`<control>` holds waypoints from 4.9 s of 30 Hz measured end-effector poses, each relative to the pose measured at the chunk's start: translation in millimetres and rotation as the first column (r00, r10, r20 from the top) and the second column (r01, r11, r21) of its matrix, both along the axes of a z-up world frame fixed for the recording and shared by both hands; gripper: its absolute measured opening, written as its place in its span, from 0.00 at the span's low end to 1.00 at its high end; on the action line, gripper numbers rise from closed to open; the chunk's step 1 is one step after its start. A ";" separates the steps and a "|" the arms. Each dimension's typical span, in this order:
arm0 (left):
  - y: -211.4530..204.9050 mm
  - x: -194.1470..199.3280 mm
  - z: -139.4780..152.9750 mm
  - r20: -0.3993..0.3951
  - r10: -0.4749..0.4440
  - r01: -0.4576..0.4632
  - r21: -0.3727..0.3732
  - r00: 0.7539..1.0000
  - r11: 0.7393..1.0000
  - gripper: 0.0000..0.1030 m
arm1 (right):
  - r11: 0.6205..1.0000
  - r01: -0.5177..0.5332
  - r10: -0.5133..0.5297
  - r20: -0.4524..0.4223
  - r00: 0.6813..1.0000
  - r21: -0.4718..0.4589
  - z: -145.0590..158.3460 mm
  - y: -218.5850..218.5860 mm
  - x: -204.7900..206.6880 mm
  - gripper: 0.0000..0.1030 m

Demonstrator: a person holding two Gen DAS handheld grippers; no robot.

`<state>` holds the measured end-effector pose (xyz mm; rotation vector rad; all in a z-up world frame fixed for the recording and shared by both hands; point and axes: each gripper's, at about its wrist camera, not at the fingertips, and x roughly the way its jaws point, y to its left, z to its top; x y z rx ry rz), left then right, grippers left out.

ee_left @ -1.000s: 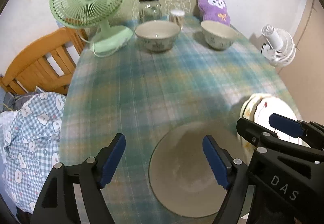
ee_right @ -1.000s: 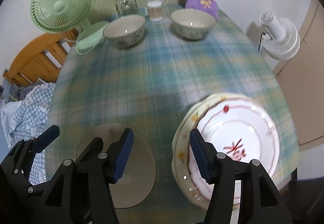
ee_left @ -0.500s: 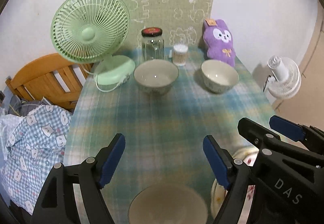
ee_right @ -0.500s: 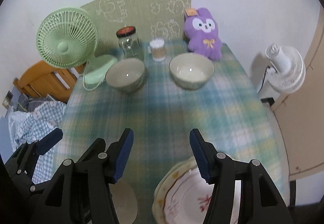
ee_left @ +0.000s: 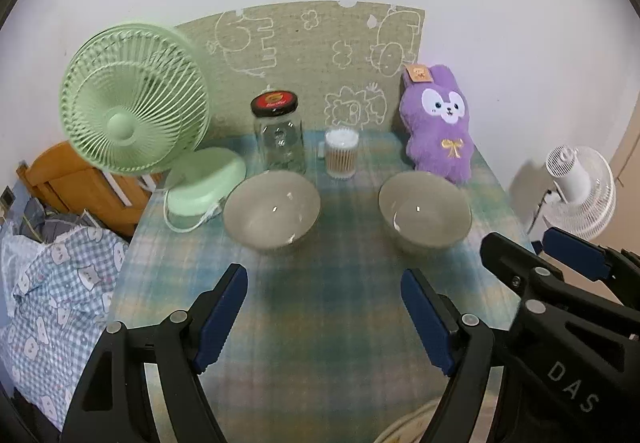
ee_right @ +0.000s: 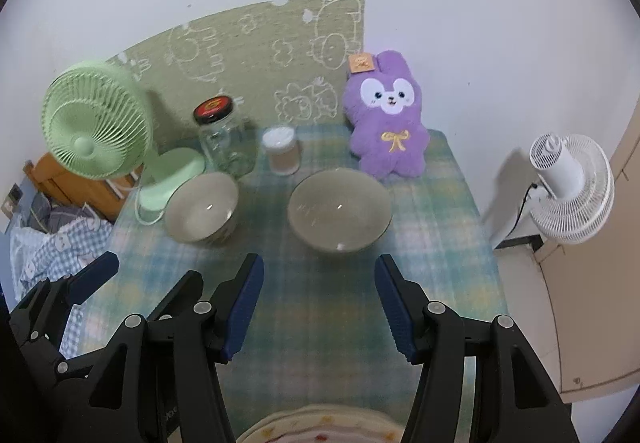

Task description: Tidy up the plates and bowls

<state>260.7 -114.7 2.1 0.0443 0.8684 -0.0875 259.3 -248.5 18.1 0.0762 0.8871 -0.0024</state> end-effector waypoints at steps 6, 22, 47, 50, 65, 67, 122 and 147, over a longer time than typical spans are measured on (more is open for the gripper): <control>-30.2 31.1 -10.1 0.004 0.017 -0.017 0.036 1.000 0.999 0.78 | 1.000 -0.002 0.002 -0.008 1.000 0.003 -13.4 -24.7 35.0 0.60; -80.2 121.1 -71.3 -0.058 -0.035 0.036 0.014 0.998 0.999 0.59 | 0.999 0.044 -0.044 -0.059 0.997 0.000 -83.1 -71.7 124.2 0.53; -92.6 150.8 -121.6 -0.155 0.015 -0.007 0.052 0.988 0.999 0.18 | 0.998 0.056 -0.049 -0.148 0.988 0.040 -132.5 -73.6 157.0 0.17; -94.4 147.3 -119.6 -0.158 0.006 0.005 0.064 0.987 0.998 0.18 | 0.997 0.060 -0.053 -0.152 0.987 0.038 -131.3 -74.9 152.0 0.17; -87.9 104.1 -99.5 -0.154 -0.032 0.043 0.070 0.987 0.997 0.18 | 0.997 0.078 -0.075 -0.153 0.985 0.012 -109.9 -65.3 104.3 0.17; -83.8 96.5 -94.0 -0.150 -0.035 0.045 0.068 0.988 0.997 0.18 | 0.997 0.080 -0.077 -0.150 0.986 0.012 -103.7 -61.5 96.1 0.17; 118.6 -102.9 -32.3 -0.104 -0.098 0.102 0.027 0.990 0.994 0.19 | 0.990 0.138 -0.141 -0.076 0.987 -0.036 -44.0 150.4 -138.4 0.17; 139.4 -127.4 -86.2 -0.231 -0.102 0.109 0.017 0.968 0.994 0.19 | 0.988 0.142 -0.151 -0.197 0.969 -0.060 -99.2 172.4 -161.8 0.17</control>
